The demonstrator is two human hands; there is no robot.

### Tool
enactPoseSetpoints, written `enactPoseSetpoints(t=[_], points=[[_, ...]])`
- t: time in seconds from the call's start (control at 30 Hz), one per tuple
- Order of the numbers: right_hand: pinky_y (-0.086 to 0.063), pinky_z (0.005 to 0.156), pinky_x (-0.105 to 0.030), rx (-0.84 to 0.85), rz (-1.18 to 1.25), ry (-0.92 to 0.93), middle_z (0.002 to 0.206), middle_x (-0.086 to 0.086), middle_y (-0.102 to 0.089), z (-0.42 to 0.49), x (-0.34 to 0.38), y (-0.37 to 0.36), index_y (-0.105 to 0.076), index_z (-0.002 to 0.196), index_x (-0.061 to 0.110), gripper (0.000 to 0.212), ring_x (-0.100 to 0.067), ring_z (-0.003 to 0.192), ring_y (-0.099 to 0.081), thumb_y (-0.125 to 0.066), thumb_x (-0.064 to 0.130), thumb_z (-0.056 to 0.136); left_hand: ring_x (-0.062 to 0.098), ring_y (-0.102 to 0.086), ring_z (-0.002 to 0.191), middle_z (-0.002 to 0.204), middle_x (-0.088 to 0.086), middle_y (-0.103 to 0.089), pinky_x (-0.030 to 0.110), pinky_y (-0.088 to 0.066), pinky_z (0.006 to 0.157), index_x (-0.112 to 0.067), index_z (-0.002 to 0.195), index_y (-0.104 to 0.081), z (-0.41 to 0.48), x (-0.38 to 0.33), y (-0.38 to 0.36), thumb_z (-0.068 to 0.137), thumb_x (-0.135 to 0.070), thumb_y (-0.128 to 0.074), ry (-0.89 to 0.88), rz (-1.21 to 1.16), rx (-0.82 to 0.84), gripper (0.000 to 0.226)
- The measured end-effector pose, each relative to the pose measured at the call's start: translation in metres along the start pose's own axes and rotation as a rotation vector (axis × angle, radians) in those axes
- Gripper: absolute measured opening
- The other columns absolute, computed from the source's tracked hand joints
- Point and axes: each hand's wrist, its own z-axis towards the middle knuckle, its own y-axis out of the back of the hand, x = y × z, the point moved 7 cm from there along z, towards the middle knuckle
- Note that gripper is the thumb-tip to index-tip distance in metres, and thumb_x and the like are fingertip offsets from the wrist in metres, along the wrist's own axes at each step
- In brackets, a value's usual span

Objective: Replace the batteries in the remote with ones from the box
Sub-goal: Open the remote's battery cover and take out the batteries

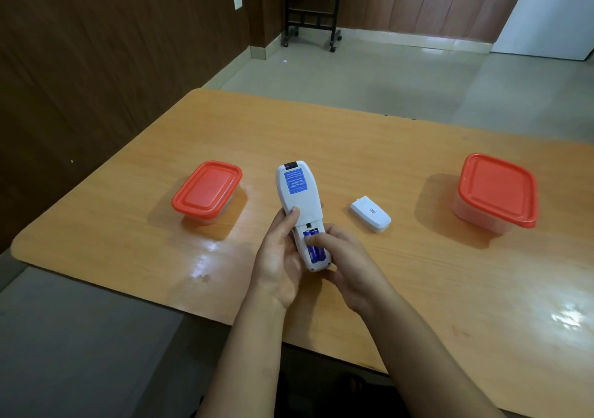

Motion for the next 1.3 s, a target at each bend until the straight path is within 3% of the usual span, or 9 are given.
enactPoseSetpoints(t=[0.17,0.33,0.53,0.73,0.87,0.97,1.03,1.17,1.3], points=[[-0.043,0.059,-0.025,0.004,0.116,-0.058,0.076,-0.003,-0.066,0.007,-0.005,-0.005,-0.060,0.099,0.009,0.017,-0.014,0.068,-0.058,-0.051,0.008,0.085,0.017,-0.069,0.090,0.099,0.002,-0.074,0.043,-0.052,0.085,-0.029,0.108,-0.067,-0.001,-0.002,0.001,0.094,-0.024,-0.051,-0.017,0.041,-0.007,0.022],[-0.043,0.067,-0.030,-0.015,0.092,-0.106,0.090,-0.010,-0.062,0.011,-0.010,-0.004,-0.057,0.120,0.002,0.038,-0.019,0.077,-0.057,-0.049,0.012,0.084,0.021,-0.066,0.098,0.106,0.005,-0.072,0.043,-0.050,0.087,-0.027,0.113,-0.067,-0.004,-0.001,-0.001,0.091,-0.023,-0.054,-0.035,0.104,-0.018,0.026],[-0.046,0.086,-0.041,-0.049,0.086,-0.118,0.087,-0.009,-0.061,0.015,-0.009,-0.006,-0.059,0.103,0.016,0.021,-0.023,0.087,-0.058,-0.043,0.014,0.090,0.023,-0.067,0.104,0.109,0.007,-0.071,0.035,-0.056,0.078,-0.026,0.113,-0.066,-0.005,0.005,-0.006,0.091,-0.021,-0.055,-0.065,0.171,-0.052,0.025],[-0.040,0.067,-0.031,-0.047,0.213,-0.174,0.075,-0.008,-0.057,0.018,-0.012,-0.009,-0.062,0.093,0.010,0.028,-0.020,0.071,-0.055,-0.035,0.010,0.083,0.021,-0.068,0.099,0.107,0.007,-0.071,0.027,-0.056,0.064,-0.024,0.119,-0.064,0.000,0.010,-0.002,0.092,-0.022,-0.056,-0.066,0.145,-0.111,0.029],[-0.040,0.068,-0.029,-0.079,-0.073,-0.184,0.076,-0.005,-0.056,0.011,-0.007,-0.003,-0.060,0.089,0.011,0.022,-0.018,0.070,-0.054,-0.040,0.020,0.085,0.019,-0.069,0.090,0.103,0.006,-0.072,0.035,-0.057,0.068,-0.025,0.120,-0.064,0.003,0.013,0.005,0.092,-0.026,-0.057,-0.047,0.062,-0.168,0.029],[-0.042,0.070,-0.026,-0.096,-0.214,-0.079,0.091,0.005,-0.060,0.012,0.006,0.005,-0.054,0.106,0.020,0.022,-0.011,0.081,-0.057,-0.043,0.032,0.090,0.018,-0.071,0.078,0.092,0.004,-0.073,0.037,-0.057,0.072,-0.020,0.123,-0.060,0.007,0.011,0.011,0.094,-0.024,-0.054,-0.040,-0.061,-0.193,0.030],[-0.042,0.068,-0.021,-0.185,-0.286,0.096,0.099,0.009,-0.060,0.011,0.018,0.017,-0.055,0.112,0.024,0.023,0.000,0.084,-0.056,-0.049,0.031,0.091,0.018,-0.069,0.083,0.096,0.004,-0.071,0.040,-0.056,0.077,-0.019,0.126,-0.058,0.008,0.008,0.016,0.094,-0.024,-0.054,-0.042,-0.099,-0.217,0.033],[-0.047,0.070,-0.026,-0.363,-0.574,0.470,0.089,0.013,-0.062,-0.002,0.038,0.023,-0.065,0.093,0.029,0.017,-0.004,0.081,-0.058,-0.066,0.039,0.080,0.021,-0.067,0.092,0.104,0.006,-0.068,0.041,-0.055,0.079,-0.022,0.128,-0.057,0.007,0.006,0.020,0.093,-0.027,-0.054,-0.036,-0.119,-0.211,0.035],[-0.048,0.063,-0.029,-0.383,-0.876,0.578,0.081,0.013,-0.063,-0.004,0.034,0.008,-0.064,0.084,0.029,0.022,-0.004,0.071,-0.054,-0.071,0.047,0.071,0.021,-0.067,0.088,0.100,0.008,-0.069,0.037,-0.055,0.076,-0.022,0.123,-0.060,0.006,0.007,0.018,0.093,-0.026,-0.054,-0.018,-0.120,-0.199,0.031]])
